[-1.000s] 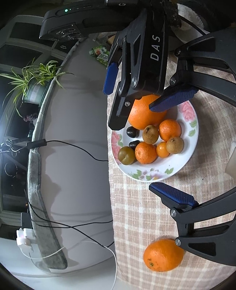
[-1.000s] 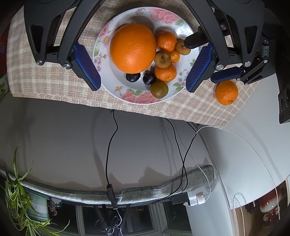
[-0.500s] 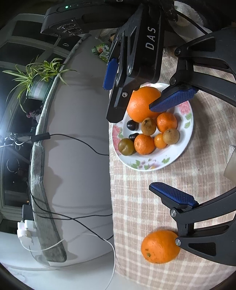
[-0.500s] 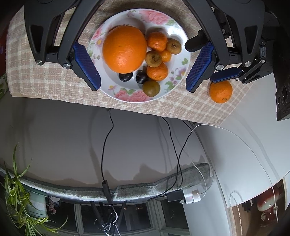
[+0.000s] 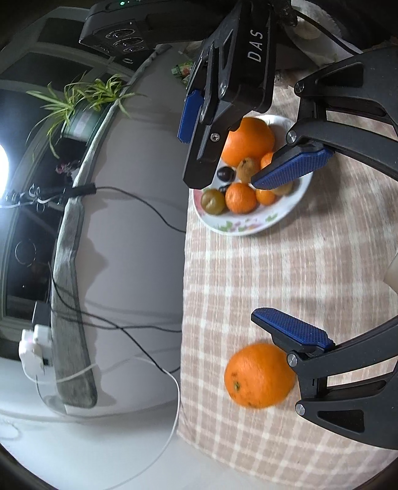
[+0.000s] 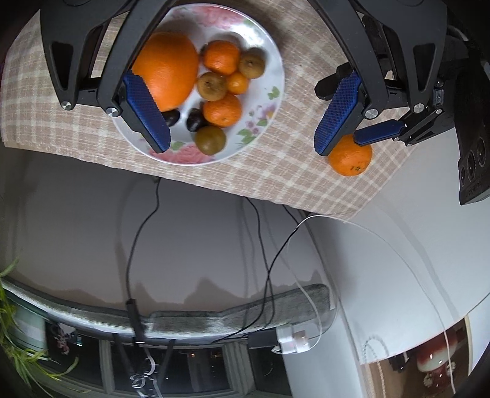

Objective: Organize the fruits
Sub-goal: 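Move both grippers to the large loose orange and clamp it between them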

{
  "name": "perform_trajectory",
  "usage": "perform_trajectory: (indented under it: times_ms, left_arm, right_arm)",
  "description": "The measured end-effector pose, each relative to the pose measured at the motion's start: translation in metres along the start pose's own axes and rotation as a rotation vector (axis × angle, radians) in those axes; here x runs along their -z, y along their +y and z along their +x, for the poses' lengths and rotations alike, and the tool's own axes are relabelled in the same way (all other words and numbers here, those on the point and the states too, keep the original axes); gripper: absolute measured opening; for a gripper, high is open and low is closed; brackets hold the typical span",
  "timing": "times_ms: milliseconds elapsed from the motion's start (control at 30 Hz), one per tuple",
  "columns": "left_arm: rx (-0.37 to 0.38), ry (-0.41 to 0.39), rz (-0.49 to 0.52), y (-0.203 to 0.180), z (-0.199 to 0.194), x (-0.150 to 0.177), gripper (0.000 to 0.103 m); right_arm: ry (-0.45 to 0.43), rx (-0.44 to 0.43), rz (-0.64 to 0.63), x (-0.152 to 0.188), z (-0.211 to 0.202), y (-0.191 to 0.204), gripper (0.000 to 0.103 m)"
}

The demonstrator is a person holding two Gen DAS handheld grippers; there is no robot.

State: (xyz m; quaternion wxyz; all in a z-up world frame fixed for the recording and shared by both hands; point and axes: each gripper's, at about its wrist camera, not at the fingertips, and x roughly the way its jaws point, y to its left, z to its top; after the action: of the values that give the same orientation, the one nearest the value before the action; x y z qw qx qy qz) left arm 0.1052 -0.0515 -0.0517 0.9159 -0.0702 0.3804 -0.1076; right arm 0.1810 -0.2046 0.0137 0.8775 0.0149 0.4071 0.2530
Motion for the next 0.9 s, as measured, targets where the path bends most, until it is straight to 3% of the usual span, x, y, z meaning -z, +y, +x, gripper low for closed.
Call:
perform_trajectory:
  times_ms: [367, 600, 900]
  left_arm:
    - [-0.035, -0.01, -0.102, 0.051, -0.007, 0.009, 0.08]
    - [-0.026, -0.017, -0.233, 0.093, -0.009, 0.016, 0.08]
    - [-0.013, 0.005, -0.294, 0.116, -0.002, 0.025, 0.08]
  right_arm:
    - [0.049, -0.063, -0.04, -0.01, 0.022, 0.031, 0.097]
    - [0.111, -0.139, -0.038, -0.015, 0.046, 0.048, 0.097]
    - [0.215, -0.218, -0.035, -0.016, 0.081, 0.075, 0.097]
